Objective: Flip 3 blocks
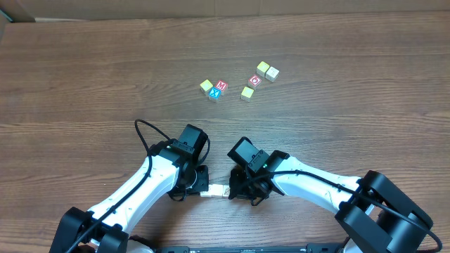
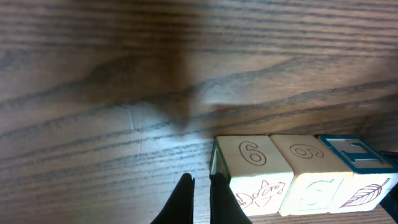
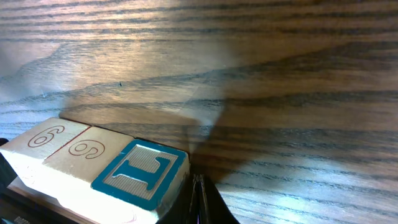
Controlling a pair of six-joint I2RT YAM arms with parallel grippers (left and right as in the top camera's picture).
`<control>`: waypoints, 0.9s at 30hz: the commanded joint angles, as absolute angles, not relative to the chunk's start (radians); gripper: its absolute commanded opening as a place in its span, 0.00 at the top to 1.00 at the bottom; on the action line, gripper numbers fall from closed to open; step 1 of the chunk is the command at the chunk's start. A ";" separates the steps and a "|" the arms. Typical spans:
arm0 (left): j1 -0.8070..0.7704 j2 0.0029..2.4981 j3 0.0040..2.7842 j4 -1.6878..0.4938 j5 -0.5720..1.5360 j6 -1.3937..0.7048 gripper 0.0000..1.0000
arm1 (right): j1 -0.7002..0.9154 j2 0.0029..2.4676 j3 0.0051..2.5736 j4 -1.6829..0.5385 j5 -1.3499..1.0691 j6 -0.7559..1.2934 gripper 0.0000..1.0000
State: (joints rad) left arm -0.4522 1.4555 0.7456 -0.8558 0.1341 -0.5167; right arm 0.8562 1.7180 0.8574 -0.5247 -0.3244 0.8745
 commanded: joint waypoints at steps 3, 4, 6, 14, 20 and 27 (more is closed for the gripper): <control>-0.459 1.477 0.740 -0.871 0.144 -0.565 0.96 | 0.857 1.725 0.879 -0.522 -0.316 0.864 0.96; -0.459 1.484 0.740 -0.870 0.151 -0.565 0.96 | 0.857 1.725 0.879 -0.522 -0.317 0.864 0.96; -0.459 1.505 0.740 -0.870 0.155 -0.573 0.96 | 0.857 1.725 0.879 -0.521 -0.319 0.864 0.96; -0.459 1.601 0.741 -0.825 0.184 -0.576 0.96 | 0.857 1.725 0.879 -0.522 -0.319 0.863 0.96; -0.459 1.601 0.742 -0.812 0.185 -0.575 0.96 | 0.857 1.725 0.879 -0.522 -0.320 0.864 0.96; -0.459 1.601 0.742 -0.787 0.171 -0.550 0.96 | 0.857 1.725 0.879 -0.522 -0.365 0.869 0.96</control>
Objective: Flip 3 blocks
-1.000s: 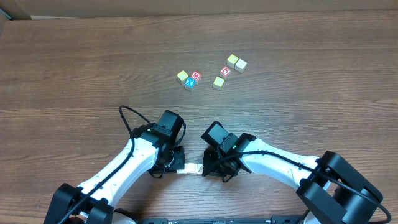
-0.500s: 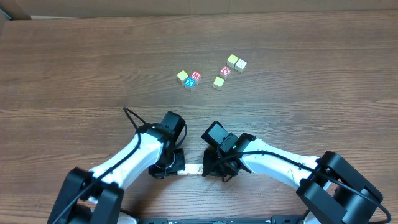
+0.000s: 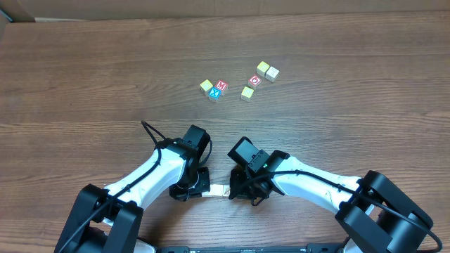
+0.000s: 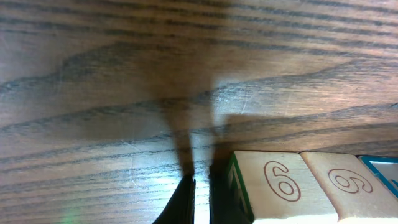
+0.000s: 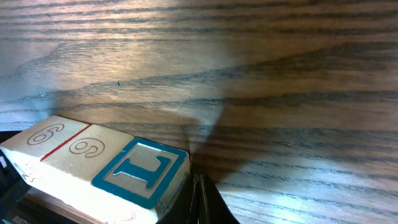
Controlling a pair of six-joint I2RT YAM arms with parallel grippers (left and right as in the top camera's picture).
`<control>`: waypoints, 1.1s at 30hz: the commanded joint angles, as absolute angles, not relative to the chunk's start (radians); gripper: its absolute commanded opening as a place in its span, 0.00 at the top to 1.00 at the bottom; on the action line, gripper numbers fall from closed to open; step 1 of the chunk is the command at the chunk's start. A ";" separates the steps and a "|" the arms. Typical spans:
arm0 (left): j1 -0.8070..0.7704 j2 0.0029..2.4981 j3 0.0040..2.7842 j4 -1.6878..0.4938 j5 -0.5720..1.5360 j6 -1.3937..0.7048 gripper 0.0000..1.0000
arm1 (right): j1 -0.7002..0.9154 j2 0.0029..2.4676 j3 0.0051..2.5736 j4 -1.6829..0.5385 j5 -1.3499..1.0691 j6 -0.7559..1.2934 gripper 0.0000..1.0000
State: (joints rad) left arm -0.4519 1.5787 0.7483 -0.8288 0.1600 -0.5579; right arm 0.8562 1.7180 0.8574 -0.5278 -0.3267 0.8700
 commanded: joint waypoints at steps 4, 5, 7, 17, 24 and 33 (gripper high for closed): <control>-0.459 1.601 0.742 -0.772 0.151 -0.545 0.96 | 0.857 1.725 0.879 -0.525 -0.381 0.892 0.96; -0.459 1.601 0.742 -0.768 0.150 -0.545 0.96 | 0.857 1.725 0.879 -0.524 -0.389 0.891 0.96; -0.459 1.601 0.742 -0.761 0.150 -0.540 0.96 | 0.857 1.725 0.879 -0.525 -0.397 0.894 0.96; -0.459 1.602 0.742 -0.743 0.142 -0.515 0.96 | 0.911 1.725 0.879 -0.479 -0.299 0.905 0.96; -0.459 1.602 0.742 -0.722 0.100 -0.474 0.96 | 0.912 1.725 0.879 -0.479 -0.288 0.975 0.96; -0.459 1.602 0.742 -0.669 0.093 -0.386 0.96 | 0.912 1.725 0.879 -0.480 -0.293 1.026 0.96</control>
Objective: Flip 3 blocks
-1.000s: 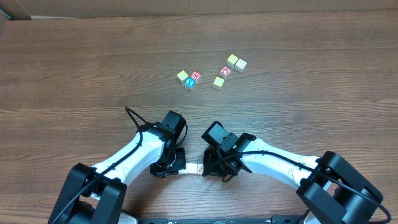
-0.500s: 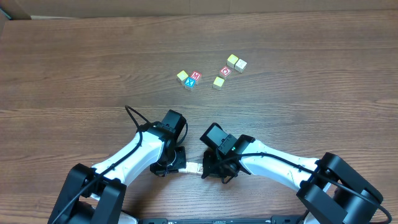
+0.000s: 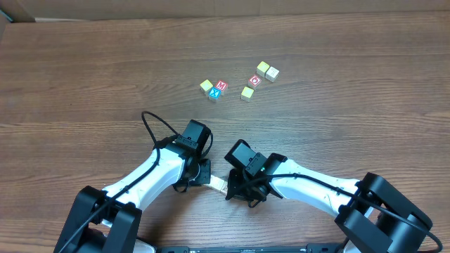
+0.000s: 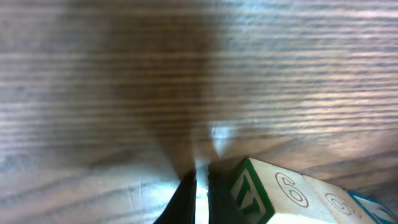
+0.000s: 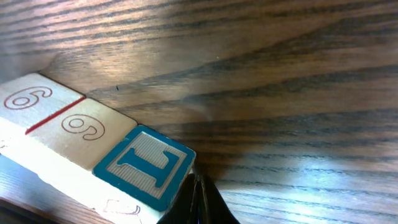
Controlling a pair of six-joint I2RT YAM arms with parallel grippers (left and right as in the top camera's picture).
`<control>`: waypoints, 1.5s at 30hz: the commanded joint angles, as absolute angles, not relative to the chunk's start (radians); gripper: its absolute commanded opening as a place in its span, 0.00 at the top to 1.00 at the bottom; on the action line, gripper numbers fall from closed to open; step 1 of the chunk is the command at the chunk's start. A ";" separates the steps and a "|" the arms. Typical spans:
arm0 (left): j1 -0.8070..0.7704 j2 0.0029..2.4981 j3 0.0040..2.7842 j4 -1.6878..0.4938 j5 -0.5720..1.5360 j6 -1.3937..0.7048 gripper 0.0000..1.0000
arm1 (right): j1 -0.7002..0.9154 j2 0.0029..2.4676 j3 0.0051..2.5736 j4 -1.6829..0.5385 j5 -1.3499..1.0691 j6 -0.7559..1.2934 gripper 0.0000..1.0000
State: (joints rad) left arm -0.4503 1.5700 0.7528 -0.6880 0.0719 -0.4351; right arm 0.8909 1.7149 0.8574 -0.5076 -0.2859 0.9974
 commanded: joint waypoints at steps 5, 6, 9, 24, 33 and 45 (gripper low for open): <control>-0.459 1.604 0.742 -0.673 0.093 -0.328 0.96 | 0.912 1.725 0.879 -0.482 -0.293 1.036 0.96; -0.459 1.604 0.742 -0.675 0.093 -0.315 0.96 | 0.912 1.725 0.879 -0.484 -0.293 1.048 0.96; -0.459 1.610 0.742 -0.676 0.093 -0.272 0.96 | 0.912 1.725 0.879 -0.484 -0.293 1.052 0.96; -0.459 1.686 0.742 -0.629 0.100 -0.021 0.96 | 0.912 1.725 0.879 -0.507 -0.293 1.101 0.96; -0.459 1.696 0.742 -0.611 0.102 0.001 0.96 | 0.915 1.725 0.879 -0.514 -0.296 1.131 0.96; -0.459 1.696 0.742 -0.585 0.101 0.024 0.96 | 0.915 1.725 0.879 -0.517 -0.308 1.184 0.96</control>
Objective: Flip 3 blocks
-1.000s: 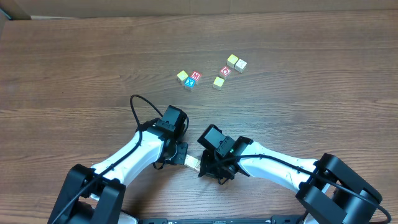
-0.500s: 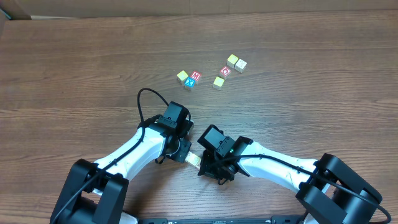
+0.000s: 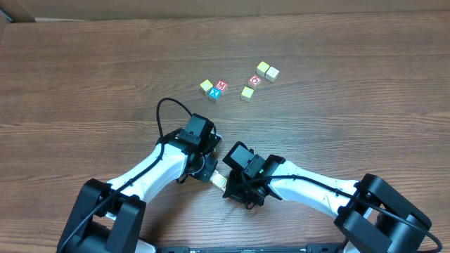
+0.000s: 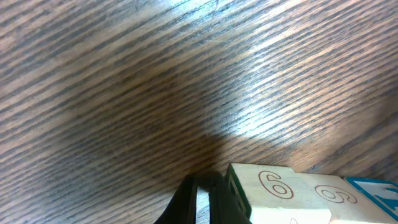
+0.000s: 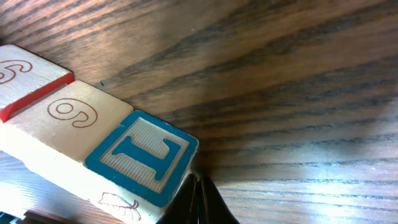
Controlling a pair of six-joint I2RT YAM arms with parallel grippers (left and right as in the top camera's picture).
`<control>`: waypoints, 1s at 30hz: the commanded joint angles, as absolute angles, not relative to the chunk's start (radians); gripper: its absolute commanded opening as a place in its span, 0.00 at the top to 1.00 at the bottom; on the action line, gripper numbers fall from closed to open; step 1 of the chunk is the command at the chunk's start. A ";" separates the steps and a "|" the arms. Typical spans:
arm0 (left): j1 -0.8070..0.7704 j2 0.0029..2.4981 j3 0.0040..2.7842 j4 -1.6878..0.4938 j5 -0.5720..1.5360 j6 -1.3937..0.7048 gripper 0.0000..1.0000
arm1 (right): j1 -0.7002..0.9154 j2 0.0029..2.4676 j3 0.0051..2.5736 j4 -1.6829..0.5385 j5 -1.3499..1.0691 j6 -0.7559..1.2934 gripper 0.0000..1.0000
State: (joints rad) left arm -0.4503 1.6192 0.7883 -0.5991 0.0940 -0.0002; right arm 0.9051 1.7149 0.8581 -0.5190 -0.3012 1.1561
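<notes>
Three wooden blocks stand pressed side by side in a short diagonal row (image 3: 219, 180) between my two arms. In the left wrist view a cream block with a red 6 (image 4: 268, 186) comes first, then a second 6 block (image 4: 329, 198), then a blue-topped block (image 4: 380, 188). My left gripper (image 4: 202, 198) is shut, its tips against the first block's green side. In the right wrist view the blue I block (image 5: 140, 155) lies against my shut right gripper (image 5: 198, 200), with the 6 blocks (image 5: 73, 114) beyond. Whether the row rests on the table cannot be told.
Several loose blocks lie farther back on the wooden table (image 3: 84, 77): a yellow-green one (image 3: 206, 86), a red M and blue X pair (image 3: 219, 89), a yellow one (image 3: 247, 93), a red O block (image 3: 255, 80) and two pale ones (image 3: 267, 70).
The row of three blocks has swung further round, its left end now farther from the front edge. Both shut grippers have shifted with it, the left one farther back and to the right.
At first the three blocks lay in a level row near the front edge, a shut gripper at each end. They stayed so a second later. Then the row tilted diagonally, and now it stands more turned and slightly farther back, still between both grippers.
</notes>
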 commanded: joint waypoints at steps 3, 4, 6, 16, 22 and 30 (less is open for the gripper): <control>-0.459 1.696 0.741 -0.586 0.101 0.031 0.96 | 0.915 1.725 0.879 -0.519 -0.308 1.206 0.96; -0.459 1.696 0.741 -0.586 0.101 0.032 0.96 | 0.915 1.725 0.879 -0.519 -0.308 1.206 0.96; -0.459 1.696 0.741 -0.586 0.101 0.041 0.96 | 0.915 1.725 0.879 -0.521 -0.307 1.207 0.96; -0.459 1.696 0.741 -0.562 0.096 0.068 0.96 | 0.915 1.725 0.879 -0.537 -0.308 1.254 0.96; -0.459 1.697 0.741 -0.548 0.093 0.089 0.96 | 0.915 1.725 0.879 -0.549 -0.308 1.266 0.96; -0.459 1.697 0.741 -0.541 0.094 0.094 0.96 | 0.915 1.725 0.879 -0.544 -0.296 1.295 0.96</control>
State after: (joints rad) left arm -0.4522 1.6238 0.7879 -0.5491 0.1051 0.0635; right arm 0.9058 1.7161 0.8623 -0.5449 -0.3111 1.2751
